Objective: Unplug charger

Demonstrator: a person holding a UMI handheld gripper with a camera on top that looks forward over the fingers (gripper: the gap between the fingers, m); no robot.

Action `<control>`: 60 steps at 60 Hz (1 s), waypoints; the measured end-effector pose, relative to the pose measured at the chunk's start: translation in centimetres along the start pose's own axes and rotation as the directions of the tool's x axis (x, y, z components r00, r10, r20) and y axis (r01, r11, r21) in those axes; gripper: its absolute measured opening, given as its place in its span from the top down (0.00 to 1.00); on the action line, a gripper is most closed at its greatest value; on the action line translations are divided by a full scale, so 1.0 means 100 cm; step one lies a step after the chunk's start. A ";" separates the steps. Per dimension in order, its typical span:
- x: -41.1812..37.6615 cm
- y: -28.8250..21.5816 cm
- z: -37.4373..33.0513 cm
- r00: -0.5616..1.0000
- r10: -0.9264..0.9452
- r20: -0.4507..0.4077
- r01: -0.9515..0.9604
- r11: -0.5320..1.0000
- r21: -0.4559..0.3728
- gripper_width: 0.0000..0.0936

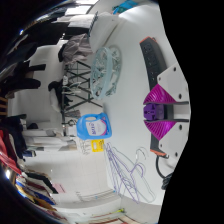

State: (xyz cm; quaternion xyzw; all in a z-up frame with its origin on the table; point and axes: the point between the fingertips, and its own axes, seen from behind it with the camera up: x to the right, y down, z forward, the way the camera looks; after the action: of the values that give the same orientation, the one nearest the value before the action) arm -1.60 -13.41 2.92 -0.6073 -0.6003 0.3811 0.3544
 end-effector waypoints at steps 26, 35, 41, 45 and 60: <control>0.021 -0.163 -0.054 0.998 0.049 0.034 -0.055 0.973 0.222 0.91; 0.098 -0.185 -0.072 0.997 0.079 -0.025 -0.072 0.976 0.207 0.91; 0.170 -0.164 -0.070 0.994 0.031 -0.109 -0.013 0.986 0.166 0.91; 0.221 -0.138 -0.066 0.987 0.002 -0.162 0.018 0.993 0.120 0.91; 0.330 -0.042 -0.028 0.968 -0.056 -0.244 0.048 0.998 -0.039 0.88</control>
State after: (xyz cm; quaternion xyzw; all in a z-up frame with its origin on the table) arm -1.43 19.77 6.68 -0.6395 -0.5738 0.2841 0.4255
